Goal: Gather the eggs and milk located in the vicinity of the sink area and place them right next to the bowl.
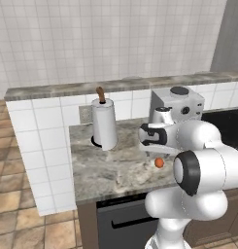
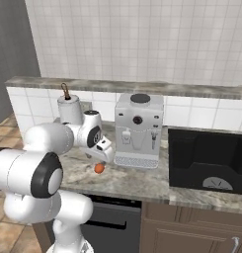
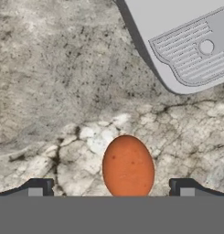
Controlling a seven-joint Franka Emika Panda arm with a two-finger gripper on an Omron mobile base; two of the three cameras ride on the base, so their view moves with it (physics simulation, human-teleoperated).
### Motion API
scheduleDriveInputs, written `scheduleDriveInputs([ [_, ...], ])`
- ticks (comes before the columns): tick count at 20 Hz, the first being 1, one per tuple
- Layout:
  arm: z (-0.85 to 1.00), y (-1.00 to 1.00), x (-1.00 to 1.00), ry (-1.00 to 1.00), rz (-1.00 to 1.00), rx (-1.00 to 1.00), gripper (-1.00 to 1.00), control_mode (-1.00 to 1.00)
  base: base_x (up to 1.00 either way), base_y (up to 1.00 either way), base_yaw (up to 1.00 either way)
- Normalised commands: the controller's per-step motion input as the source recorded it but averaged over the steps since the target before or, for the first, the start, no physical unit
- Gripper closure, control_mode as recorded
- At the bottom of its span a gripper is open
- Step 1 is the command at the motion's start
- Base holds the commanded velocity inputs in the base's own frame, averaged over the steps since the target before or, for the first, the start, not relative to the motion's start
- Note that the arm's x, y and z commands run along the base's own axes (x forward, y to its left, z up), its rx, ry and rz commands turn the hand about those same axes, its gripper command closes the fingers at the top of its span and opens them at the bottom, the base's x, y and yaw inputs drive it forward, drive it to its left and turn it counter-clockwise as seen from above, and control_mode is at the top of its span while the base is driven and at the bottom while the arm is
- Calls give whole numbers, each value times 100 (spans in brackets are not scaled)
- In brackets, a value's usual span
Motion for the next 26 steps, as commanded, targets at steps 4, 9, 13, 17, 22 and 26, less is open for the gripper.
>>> scheduleDriveInputs([
  [4,-6,-16,0,0,0,0,-100,-100,0,0,0],
  [9,-9,-11,0,0,0,0,-100,-100,0,0,0],
  [13,-14,-1,0,0,0,0,-100,-100,0,0,0],
  [17,-16,0,0,0,0,0,-100,-100,0,0,0],
  [22,-8,0,-2,0,0,0,-100,-100,0,0,0],
  [26,-10,0,0,1,0,0,-100,-100,0,0,0],
])
